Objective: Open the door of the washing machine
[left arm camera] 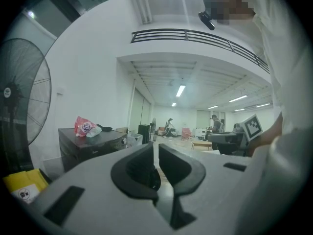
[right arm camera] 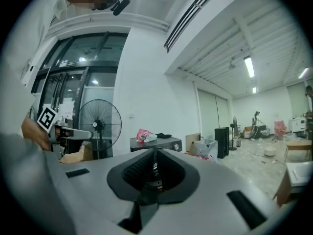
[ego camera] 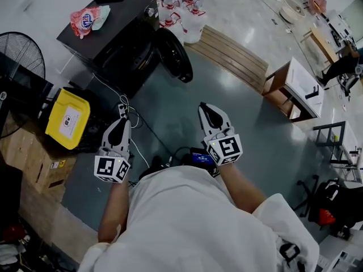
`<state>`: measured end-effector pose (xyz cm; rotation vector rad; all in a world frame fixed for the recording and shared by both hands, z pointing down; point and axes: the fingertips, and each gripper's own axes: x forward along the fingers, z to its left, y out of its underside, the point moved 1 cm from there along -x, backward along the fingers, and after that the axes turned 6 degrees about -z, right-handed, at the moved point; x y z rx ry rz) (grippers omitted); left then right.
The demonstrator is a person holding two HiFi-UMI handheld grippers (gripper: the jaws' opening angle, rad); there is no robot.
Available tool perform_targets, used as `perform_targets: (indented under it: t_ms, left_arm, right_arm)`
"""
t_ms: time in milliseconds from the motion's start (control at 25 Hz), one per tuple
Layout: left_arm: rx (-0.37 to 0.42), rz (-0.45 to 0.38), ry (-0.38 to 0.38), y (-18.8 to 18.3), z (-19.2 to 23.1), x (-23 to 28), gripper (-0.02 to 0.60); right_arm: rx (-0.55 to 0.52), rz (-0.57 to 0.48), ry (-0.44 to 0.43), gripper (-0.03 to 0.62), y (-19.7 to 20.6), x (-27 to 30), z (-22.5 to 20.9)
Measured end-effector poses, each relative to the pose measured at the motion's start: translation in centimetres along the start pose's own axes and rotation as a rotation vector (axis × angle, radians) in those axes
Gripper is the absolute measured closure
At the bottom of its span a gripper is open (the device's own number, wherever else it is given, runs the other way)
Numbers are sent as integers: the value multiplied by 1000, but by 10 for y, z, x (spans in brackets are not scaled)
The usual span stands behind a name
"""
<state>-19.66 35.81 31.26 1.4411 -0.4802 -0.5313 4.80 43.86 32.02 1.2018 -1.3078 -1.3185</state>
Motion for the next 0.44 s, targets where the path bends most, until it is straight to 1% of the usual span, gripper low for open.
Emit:
perform_targets:
  t_ms: [240, 440]
  left_arm:
    - [-11, 14, -30, 5, 1, -4, 541]
    - [-9, 25, -33, 8, -5, -2, 541]
  right_arm:
    - [17, 5, 0, 550, 7, -6, -3]
    - [28, 7, -2, 551, 10, -9, -10]
